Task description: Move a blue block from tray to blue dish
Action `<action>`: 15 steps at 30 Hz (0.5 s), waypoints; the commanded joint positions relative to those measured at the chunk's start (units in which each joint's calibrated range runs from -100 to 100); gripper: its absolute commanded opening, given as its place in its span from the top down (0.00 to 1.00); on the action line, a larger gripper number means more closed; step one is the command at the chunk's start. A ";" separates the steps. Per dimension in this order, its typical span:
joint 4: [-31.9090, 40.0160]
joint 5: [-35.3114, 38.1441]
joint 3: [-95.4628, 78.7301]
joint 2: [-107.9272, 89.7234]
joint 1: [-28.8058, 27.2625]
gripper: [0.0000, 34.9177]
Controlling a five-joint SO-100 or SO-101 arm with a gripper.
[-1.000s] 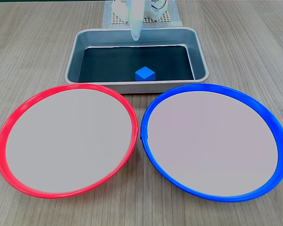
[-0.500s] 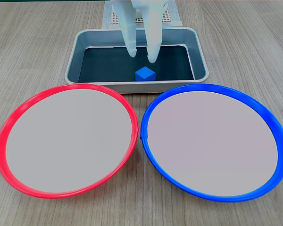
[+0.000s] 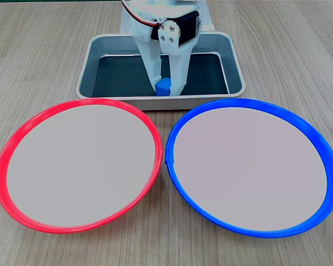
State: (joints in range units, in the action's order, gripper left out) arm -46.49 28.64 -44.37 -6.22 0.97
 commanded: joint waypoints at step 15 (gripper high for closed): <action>-19.50 -17.29 37.77 -0.13 9.80 0.99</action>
State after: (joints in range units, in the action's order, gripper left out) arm -67.46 17.90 -20.69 -13.81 10.18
